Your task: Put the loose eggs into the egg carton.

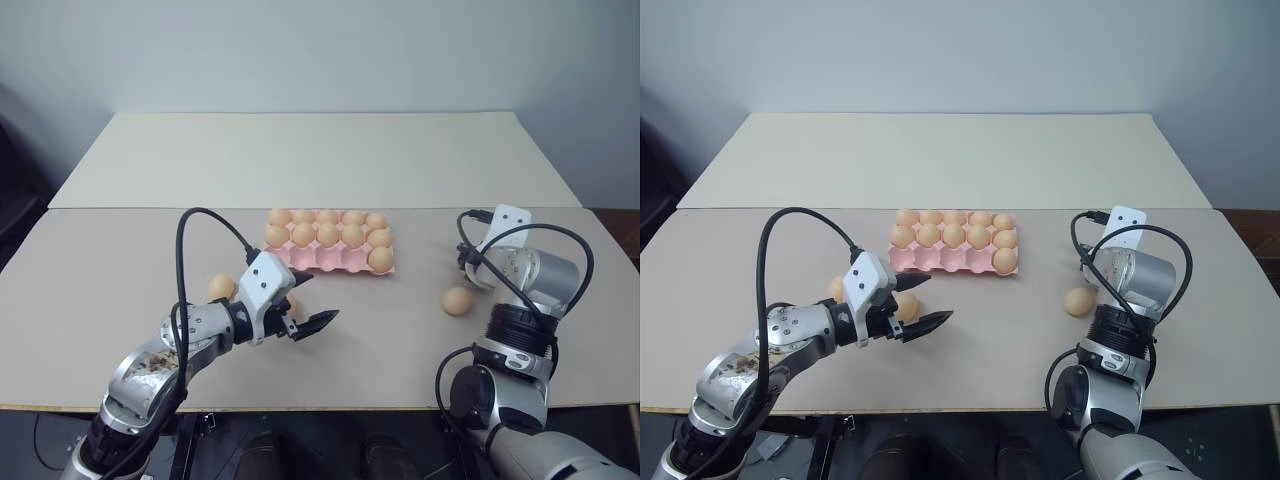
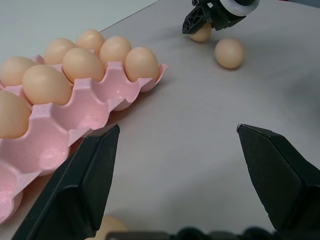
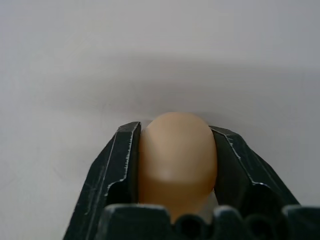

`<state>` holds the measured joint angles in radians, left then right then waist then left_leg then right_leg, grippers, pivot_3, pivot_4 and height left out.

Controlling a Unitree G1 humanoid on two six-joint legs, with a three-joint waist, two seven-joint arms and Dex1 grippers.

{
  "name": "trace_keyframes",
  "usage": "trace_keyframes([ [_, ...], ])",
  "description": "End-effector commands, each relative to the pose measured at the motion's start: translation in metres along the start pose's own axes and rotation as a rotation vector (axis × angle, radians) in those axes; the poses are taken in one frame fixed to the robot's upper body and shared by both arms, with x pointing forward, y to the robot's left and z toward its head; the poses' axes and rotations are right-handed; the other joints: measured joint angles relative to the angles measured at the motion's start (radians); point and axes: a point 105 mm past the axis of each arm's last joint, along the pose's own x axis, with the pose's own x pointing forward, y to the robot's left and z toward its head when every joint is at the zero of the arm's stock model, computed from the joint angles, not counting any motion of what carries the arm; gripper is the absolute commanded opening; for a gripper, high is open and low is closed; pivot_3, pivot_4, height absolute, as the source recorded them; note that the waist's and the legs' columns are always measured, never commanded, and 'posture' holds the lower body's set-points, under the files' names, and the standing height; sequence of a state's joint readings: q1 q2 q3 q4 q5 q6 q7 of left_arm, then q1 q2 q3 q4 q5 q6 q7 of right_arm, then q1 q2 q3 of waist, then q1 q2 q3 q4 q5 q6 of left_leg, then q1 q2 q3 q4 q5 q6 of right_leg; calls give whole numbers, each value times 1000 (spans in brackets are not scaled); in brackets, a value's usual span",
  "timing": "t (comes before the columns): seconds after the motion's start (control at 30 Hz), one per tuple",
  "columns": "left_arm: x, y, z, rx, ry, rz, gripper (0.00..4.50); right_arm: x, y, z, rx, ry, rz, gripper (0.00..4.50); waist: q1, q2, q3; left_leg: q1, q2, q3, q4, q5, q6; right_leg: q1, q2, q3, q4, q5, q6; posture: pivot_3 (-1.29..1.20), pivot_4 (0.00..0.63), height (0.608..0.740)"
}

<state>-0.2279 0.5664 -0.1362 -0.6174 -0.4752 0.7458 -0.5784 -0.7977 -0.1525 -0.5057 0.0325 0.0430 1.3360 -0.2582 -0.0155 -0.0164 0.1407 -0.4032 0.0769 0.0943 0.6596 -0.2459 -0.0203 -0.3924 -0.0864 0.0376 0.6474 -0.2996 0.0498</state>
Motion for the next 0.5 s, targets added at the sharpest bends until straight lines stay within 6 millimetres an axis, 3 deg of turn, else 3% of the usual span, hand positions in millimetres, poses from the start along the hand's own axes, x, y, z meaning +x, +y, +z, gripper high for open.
trace_keyframes([
  [0.03,-5,4,11,23,-40,29,4101,-17,12,23,-85,-154,82,1664,-1,0,0,0,0,0,0,0,0,0,0,0,0,0,0,0,150,740],
  [0.23,-25,22,19,7,-143,158,4101,-61,55,32,-251,-328,379,1650,-7,0,0,-1,0,0,-1,0,1,-3,0,1,0,0,0,0,150,740],
  [0.5,-67,30,21,-29,-169,196,4101,-106,88,30,-390,-390,716,1638,1,0,0,-2,0,-1,0,-1,2,-2,0,0,0,0,0,0,150,740],
])
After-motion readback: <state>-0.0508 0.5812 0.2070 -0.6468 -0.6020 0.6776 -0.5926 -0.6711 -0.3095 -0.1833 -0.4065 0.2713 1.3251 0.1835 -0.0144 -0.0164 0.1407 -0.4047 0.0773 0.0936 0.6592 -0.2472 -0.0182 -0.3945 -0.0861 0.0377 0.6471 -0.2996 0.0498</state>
